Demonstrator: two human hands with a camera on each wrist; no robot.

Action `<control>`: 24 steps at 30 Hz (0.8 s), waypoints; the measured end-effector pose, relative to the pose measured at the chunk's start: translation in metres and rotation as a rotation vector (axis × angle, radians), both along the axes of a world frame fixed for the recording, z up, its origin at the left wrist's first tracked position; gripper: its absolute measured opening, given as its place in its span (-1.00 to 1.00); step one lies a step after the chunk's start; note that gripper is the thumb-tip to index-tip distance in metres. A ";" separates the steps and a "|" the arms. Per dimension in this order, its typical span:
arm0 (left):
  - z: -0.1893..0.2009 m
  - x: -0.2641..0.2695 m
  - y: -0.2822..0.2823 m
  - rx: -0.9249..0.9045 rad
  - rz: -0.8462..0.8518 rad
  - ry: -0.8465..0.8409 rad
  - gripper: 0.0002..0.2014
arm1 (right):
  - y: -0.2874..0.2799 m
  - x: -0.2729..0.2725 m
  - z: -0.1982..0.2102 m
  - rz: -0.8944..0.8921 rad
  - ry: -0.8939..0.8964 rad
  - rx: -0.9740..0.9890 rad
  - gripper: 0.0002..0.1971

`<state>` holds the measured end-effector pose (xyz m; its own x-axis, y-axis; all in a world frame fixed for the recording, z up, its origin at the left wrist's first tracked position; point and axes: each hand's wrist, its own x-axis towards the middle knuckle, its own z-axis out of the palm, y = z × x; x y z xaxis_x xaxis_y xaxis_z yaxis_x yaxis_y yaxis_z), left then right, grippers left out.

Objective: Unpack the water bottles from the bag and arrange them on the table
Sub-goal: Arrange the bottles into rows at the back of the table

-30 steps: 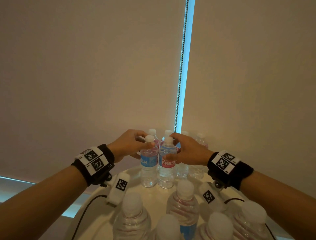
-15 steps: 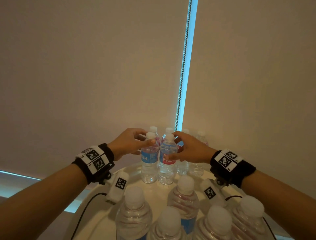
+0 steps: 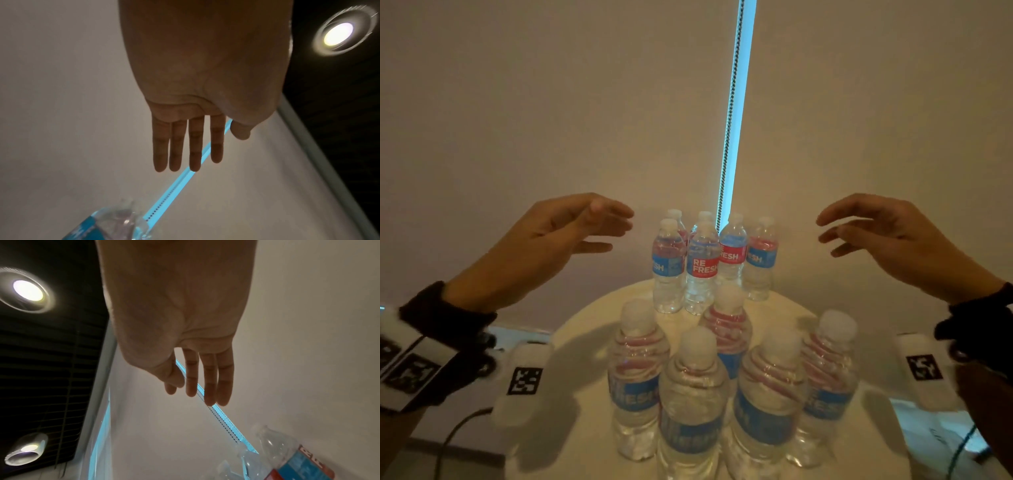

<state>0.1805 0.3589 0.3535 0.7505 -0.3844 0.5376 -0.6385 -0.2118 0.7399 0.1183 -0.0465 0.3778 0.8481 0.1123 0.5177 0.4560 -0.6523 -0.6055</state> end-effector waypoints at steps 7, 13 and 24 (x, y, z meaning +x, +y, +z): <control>-0.022 -0.080 0.008 0.183 -0.097 -0.106 -0.53 | 0.006 -0.091 -0.035 0.093 0.029 -0.045 -0.47; -0.046 -0.095 -0.001 0.363 -0.054 -0.128 -0.40 | 0.031 -0.116 -0.076 0.061 0.009 -0.279 -0.20; -0.043 -0.080 -0.005 0.263 -0.069 -0.010 -0.39 | 0.047 -0.112 -0.088 0.062 0.038 -0.074 -0.26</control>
